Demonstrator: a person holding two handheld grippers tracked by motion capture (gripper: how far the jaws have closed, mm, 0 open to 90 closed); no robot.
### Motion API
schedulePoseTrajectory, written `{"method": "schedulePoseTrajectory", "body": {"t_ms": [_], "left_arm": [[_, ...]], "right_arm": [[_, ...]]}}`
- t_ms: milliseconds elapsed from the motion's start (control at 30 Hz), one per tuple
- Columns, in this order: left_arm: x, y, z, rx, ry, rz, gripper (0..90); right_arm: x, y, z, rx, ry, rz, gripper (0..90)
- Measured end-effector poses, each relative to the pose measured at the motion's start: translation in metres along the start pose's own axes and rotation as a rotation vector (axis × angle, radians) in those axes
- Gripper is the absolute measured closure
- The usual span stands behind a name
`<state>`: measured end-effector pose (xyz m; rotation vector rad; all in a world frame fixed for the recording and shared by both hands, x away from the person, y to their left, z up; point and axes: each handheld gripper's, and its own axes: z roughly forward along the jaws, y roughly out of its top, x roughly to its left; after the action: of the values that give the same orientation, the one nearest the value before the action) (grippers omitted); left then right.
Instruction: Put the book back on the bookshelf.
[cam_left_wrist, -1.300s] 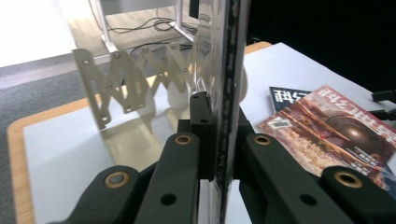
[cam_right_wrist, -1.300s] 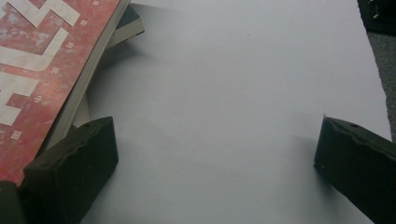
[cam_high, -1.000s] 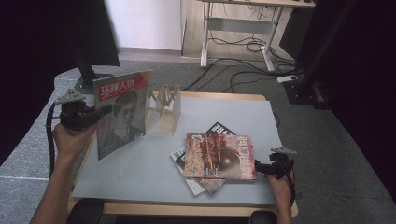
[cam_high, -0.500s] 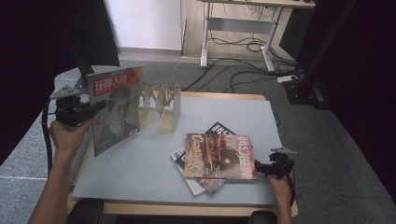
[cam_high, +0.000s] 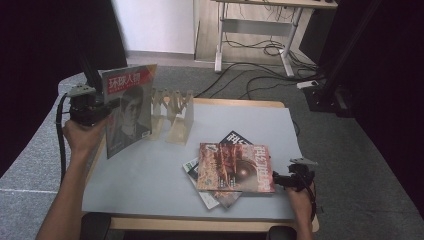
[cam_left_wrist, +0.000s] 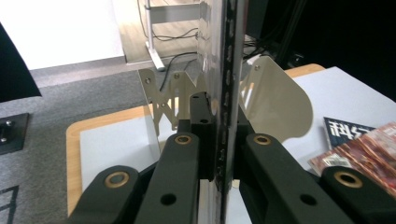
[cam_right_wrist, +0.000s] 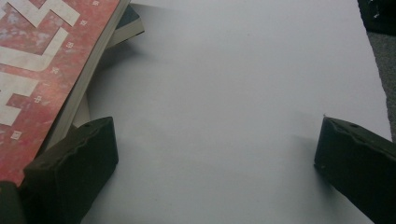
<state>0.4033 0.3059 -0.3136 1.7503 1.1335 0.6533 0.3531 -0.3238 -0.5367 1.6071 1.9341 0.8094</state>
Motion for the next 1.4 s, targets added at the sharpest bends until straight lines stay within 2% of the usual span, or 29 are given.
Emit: {"method": "schedulePoseTrajectory", "body": {"t_ms": [267, 700, 900, 1067, 1167, 1400], "left_arm": [[0.004, 0.002, 0.015, -0.021, 0.023, -0.025, 87.0], [0.006, 0.001, 0.040, -0.046, 0.047, -0.037, 87.0], [0.009, -0.004, 0.051, -0.084, 0.048, -0.057, 87.0], [0.007, -0.011, 0.058, -0.109, 0.055, -0.044, 87.0], [0.008, -0.019, 0.060, -0.135, 0.042, -0.042, 87.0], [0.014, -0.033, 0.059, -0.154, 0.019, -0.053, 86.9]], "right_arm": [[0.000, 0.000, 0.000, 0.002, 0.001, 0.000, 0.0], [0.000, 0.000, 0.000, 0.000, 0.001, 0.000, 0.0], [0.000, 0.000, 0.000, 0.000, 0.001, -0.001, 0.0], [0.000, 0.000, 0.000, 0.000, 0.001, -0.001, 0.0], [0.000, 0.000, 0.000, 0.001, 0.001, 0.000, 0.0], [0.000, 0.000, 0.000, 0.001, 0.001, -0.001, 0.0]]}}
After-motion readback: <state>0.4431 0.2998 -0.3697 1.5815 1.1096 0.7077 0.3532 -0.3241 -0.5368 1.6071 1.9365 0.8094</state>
